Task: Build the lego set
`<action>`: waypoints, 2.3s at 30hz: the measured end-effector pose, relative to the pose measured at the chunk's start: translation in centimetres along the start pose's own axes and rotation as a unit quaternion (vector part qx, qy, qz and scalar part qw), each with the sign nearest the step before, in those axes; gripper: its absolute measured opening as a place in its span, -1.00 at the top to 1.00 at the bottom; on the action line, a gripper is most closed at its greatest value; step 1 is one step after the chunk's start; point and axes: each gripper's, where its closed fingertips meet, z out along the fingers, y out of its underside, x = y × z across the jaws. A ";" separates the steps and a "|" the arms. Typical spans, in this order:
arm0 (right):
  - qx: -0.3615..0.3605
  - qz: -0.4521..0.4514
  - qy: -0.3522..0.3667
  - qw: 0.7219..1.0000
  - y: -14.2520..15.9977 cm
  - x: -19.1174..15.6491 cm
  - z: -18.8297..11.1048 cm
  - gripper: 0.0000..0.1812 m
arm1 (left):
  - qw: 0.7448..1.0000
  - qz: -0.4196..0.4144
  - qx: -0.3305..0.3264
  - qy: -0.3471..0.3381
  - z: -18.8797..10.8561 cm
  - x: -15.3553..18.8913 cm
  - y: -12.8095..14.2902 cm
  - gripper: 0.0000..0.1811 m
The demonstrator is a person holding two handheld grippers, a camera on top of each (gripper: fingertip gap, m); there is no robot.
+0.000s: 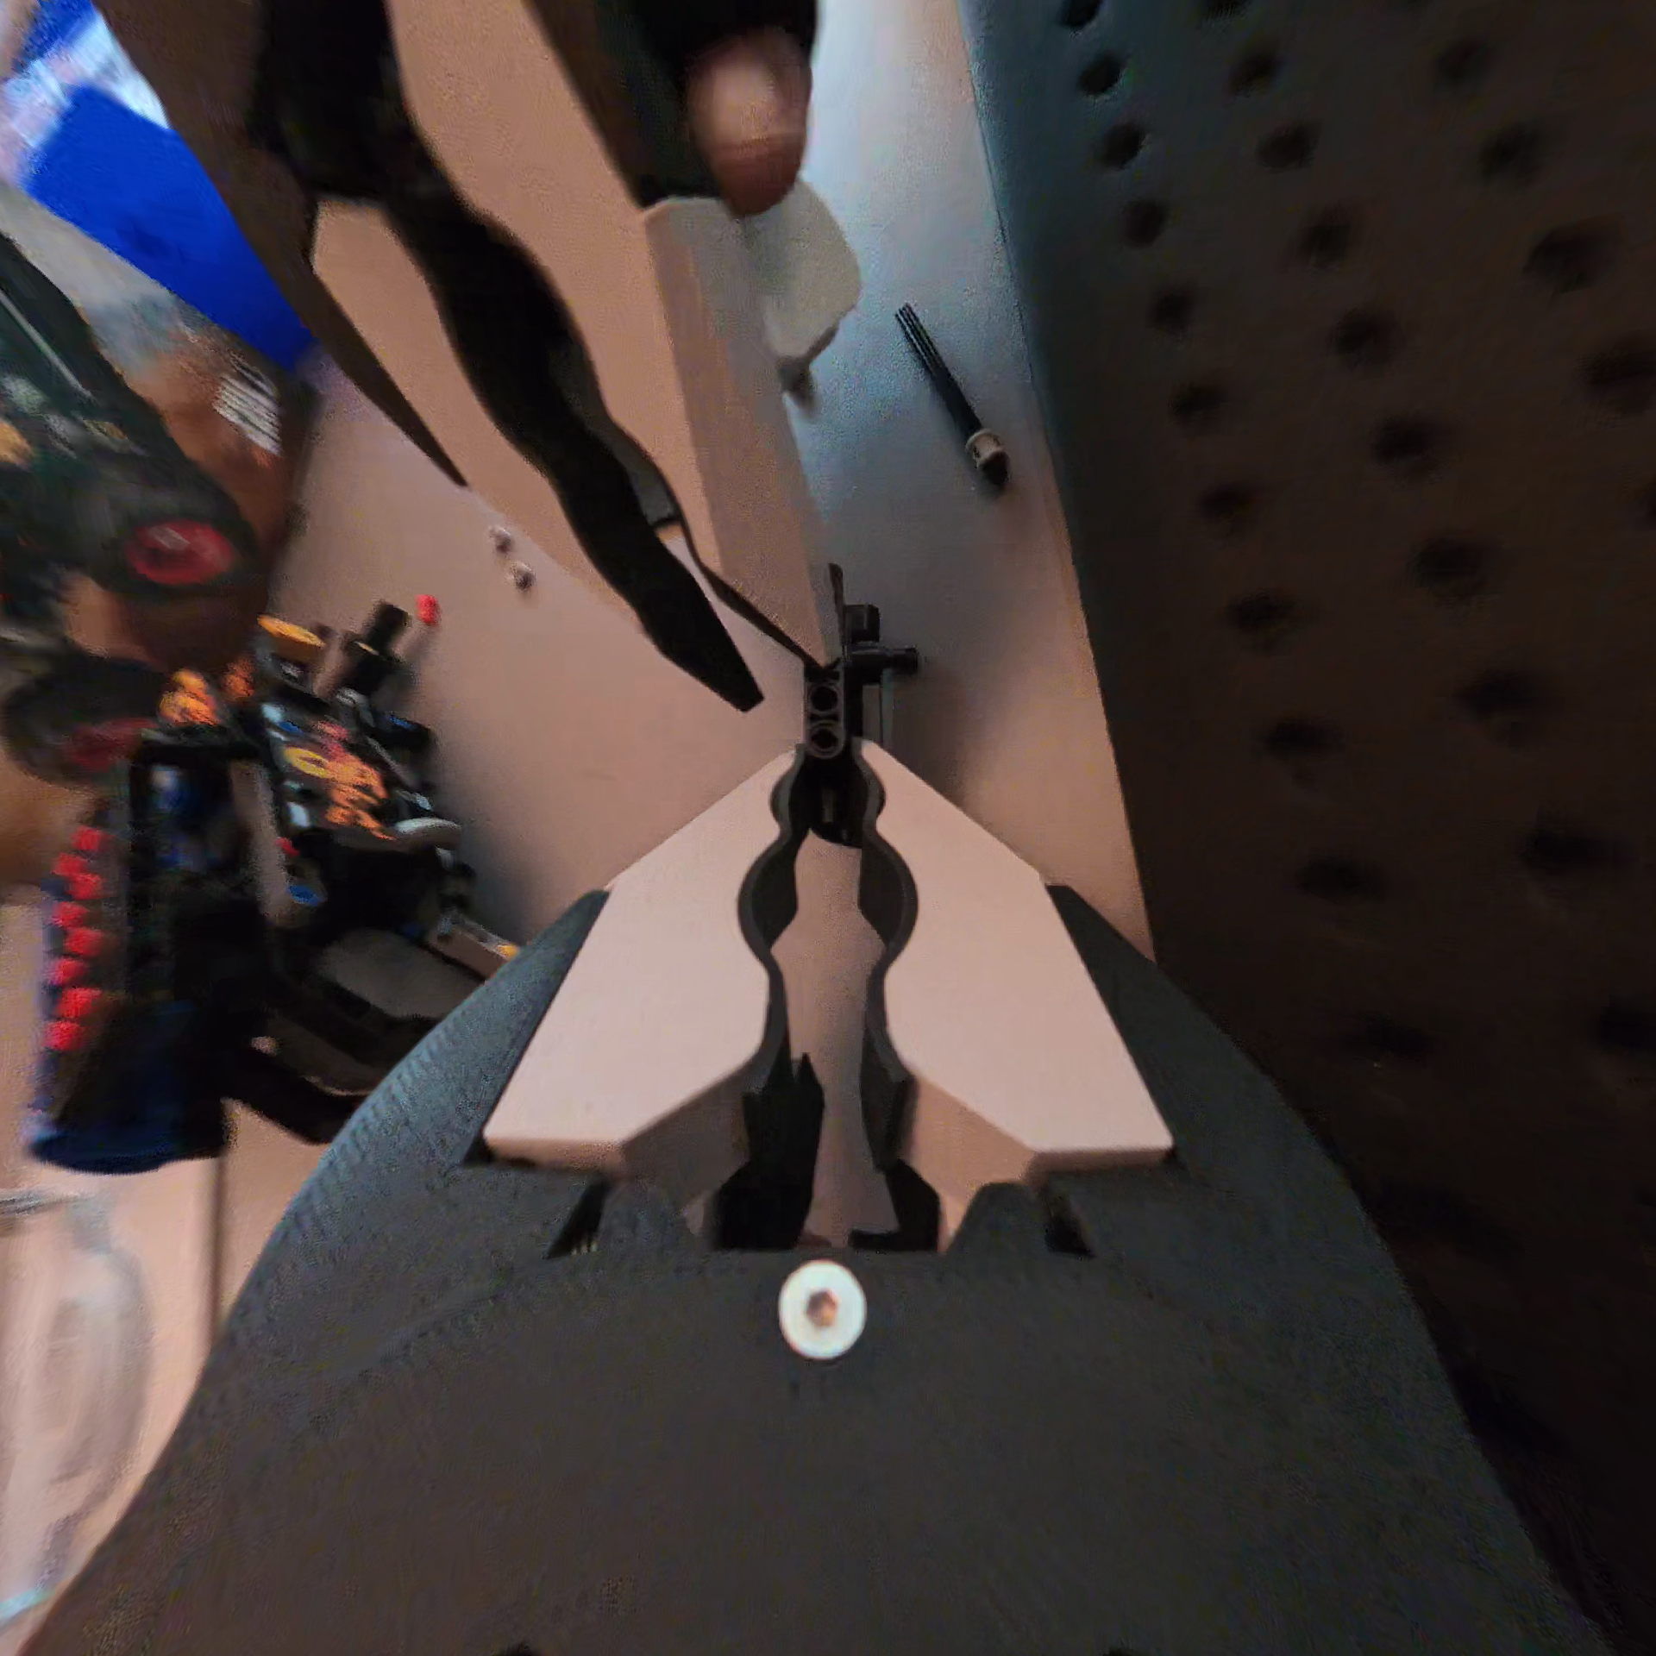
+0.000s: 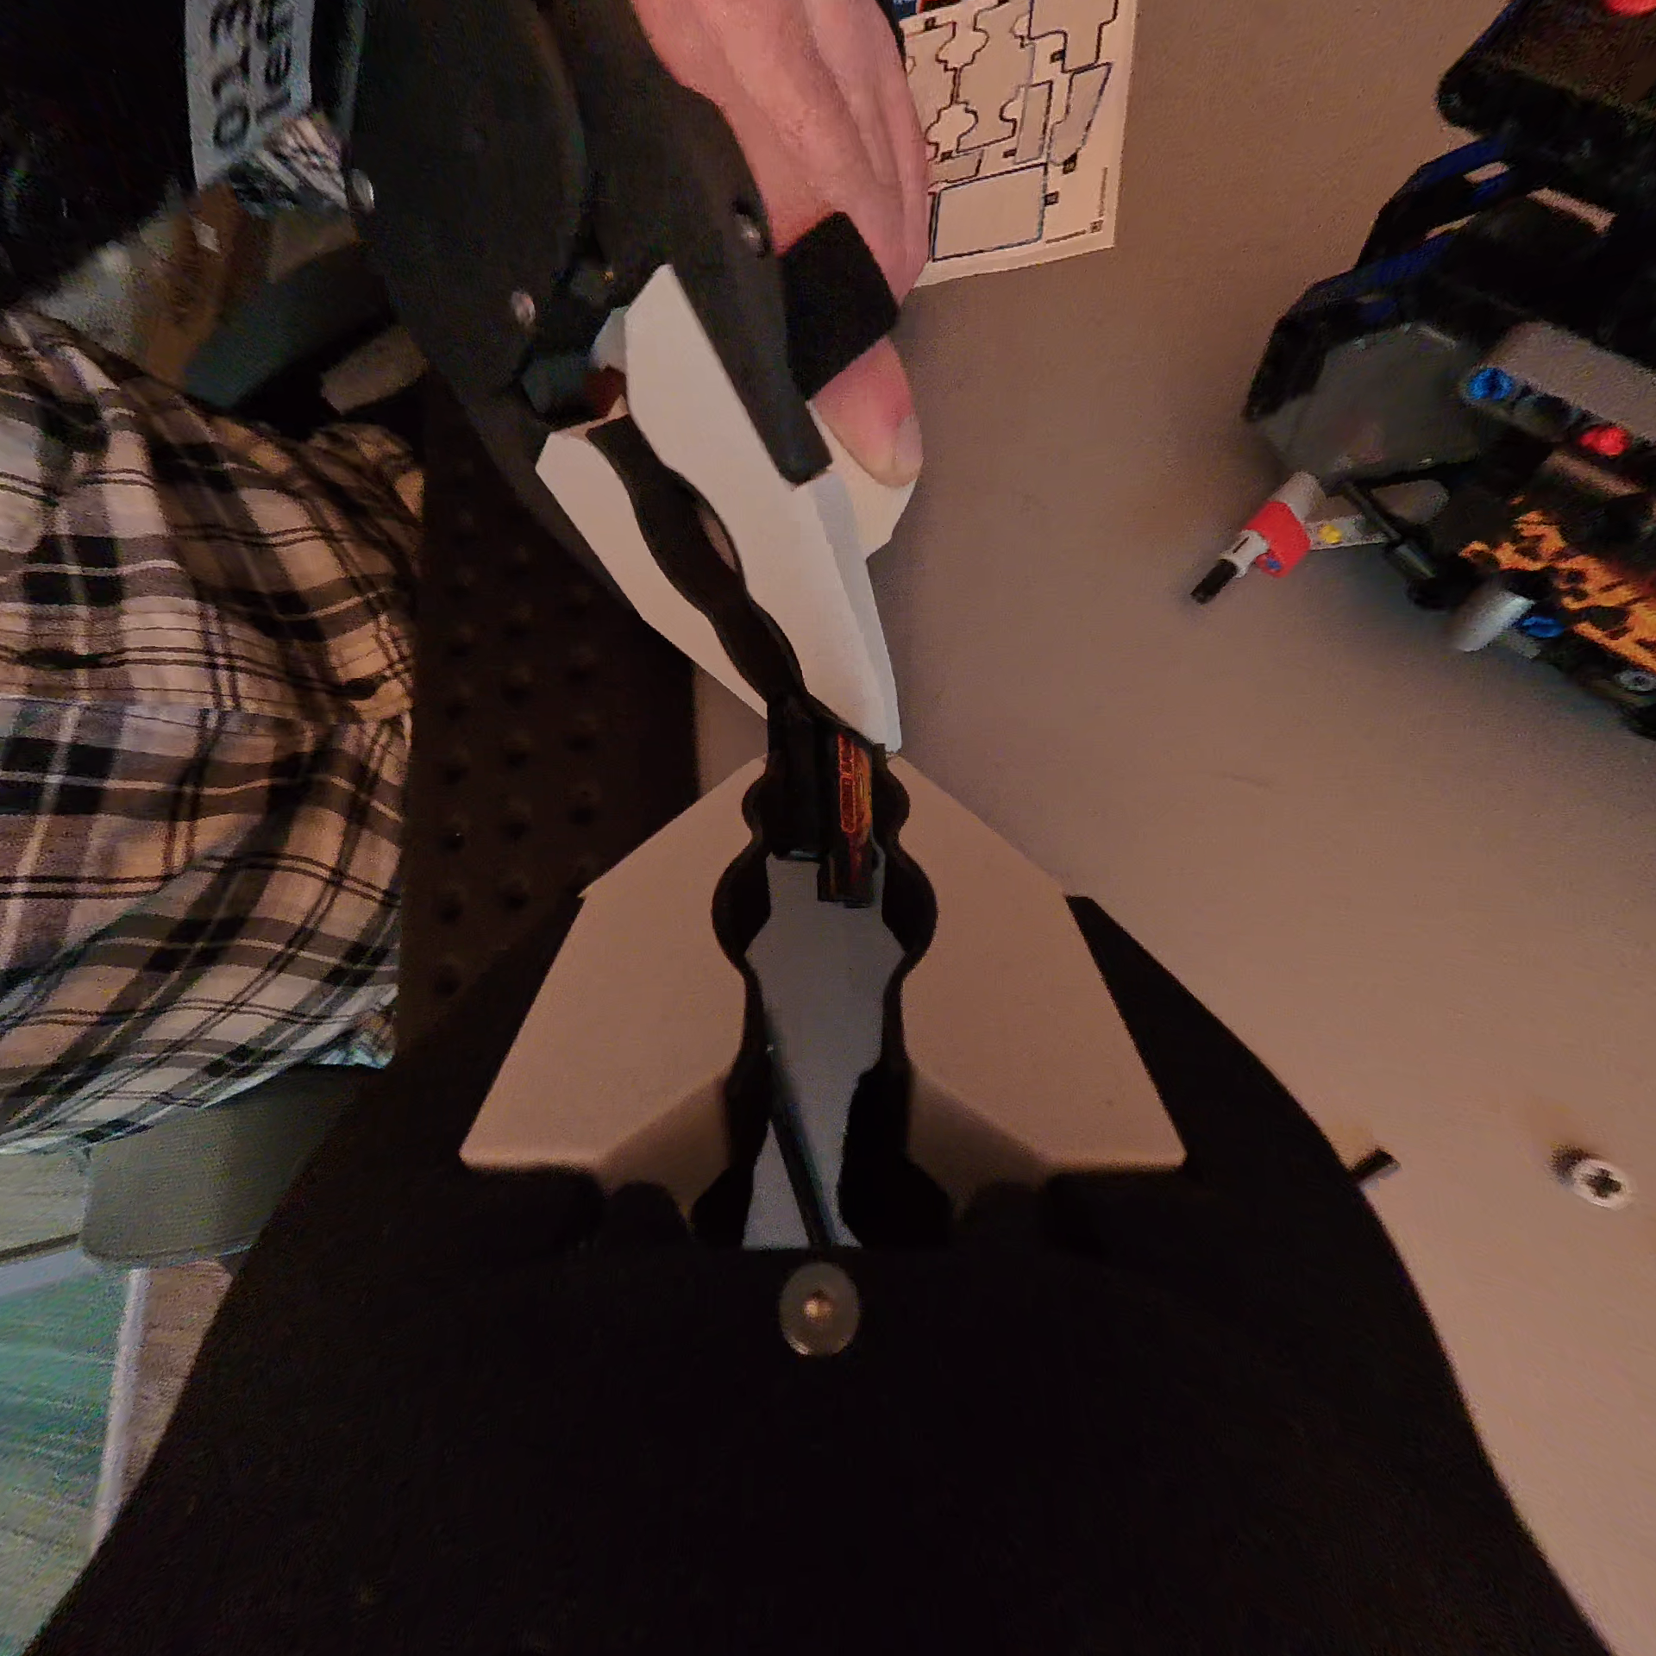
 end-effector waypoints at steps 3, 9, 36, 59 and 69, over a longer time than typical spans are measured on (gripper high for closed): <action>0.003 0.019 -0.023 1.000 0.3 -0.5 0.4 0.74 | 0.996 0.082 -0.009 -0.047 -0.2 -0.1 -0.2 0.93; -0.016 0.002 -0.003 1.000 1.4 -1.1 1.0 0.59 | 0.974 0.194 -0.026 -0.116 -0.5 -0.1 -0.9 0.93; -0.060 -0.183 0.178 0.965 2.0 0.3 2.1 0.71 | 0.996 -0.076 -0.004 0.052 -0.3 1.4 -0.1 0.70; -0.063 -0.209 0.234 0.947 1.5 1.2 2.3 0.71 | 1.000 -0.001 -0.006 0.001 -1.2 0.6 0.6 0.73; -0.050 -0.119 0.167 0.977 1.5 0.8 2.4 0.69 | 1.000 -0.003 -0.011 0.001 -1.1 0.6 0.4 0.74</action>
